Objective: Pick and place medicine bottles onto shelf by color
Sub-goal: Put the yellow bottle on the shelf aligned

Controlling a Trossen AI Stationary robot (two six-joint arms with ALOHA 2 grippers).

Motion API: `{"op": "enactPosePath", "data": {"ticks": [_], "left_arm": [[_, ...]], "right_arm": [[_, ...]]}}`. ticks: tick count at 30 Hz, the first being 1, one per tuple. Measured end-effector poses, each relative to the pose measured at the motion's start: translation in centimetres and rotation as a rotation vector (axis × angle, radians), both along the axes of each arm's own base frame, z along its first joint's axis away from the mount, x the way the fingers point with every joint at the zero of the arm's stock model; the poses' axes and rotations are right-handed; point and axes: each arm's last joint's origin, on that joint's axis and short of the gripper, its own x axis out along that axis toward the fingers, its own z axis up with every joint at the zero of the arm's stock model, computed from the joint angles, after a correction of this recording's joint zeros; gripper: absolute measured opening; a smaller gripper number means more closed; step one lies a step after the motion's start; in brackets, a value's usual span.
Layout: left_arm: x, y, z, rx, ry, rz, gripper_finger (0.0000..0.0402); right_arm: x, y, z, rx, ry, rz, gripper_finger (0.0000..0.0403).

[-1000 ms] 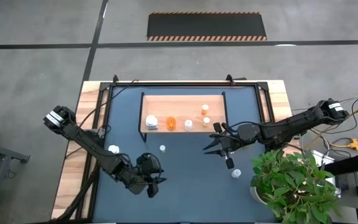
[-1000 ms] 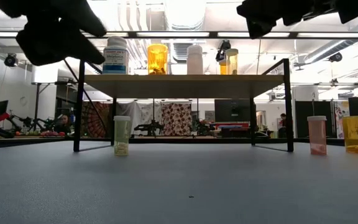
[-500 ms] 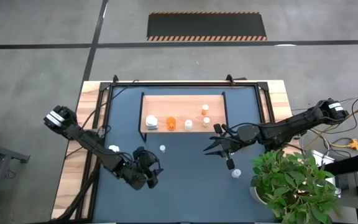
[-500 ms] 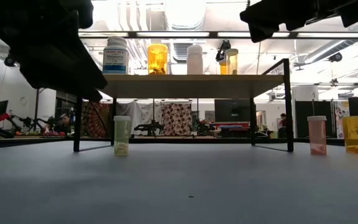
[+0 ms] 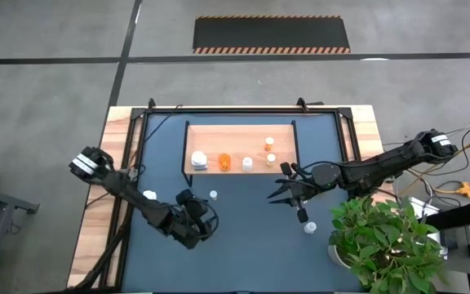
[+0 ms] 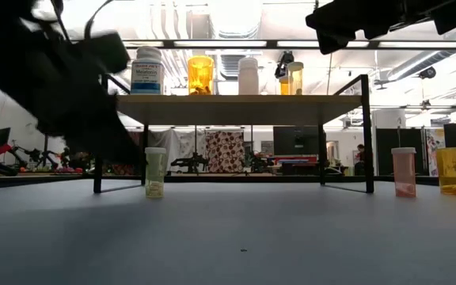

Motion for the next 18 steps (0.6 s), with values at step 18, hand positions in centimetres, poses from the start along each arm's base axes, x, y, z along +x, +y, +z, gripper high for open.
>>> {"op": "enactPosePath", "data": {"ticks": [18], "left_arm": [[1.4,2.5,-1.2,0.150,-0.051,0.191,0.0301]], "right_arm": [[0.0,0.0,0.0,0.015,0.005,-0.005,0.0057]]}}
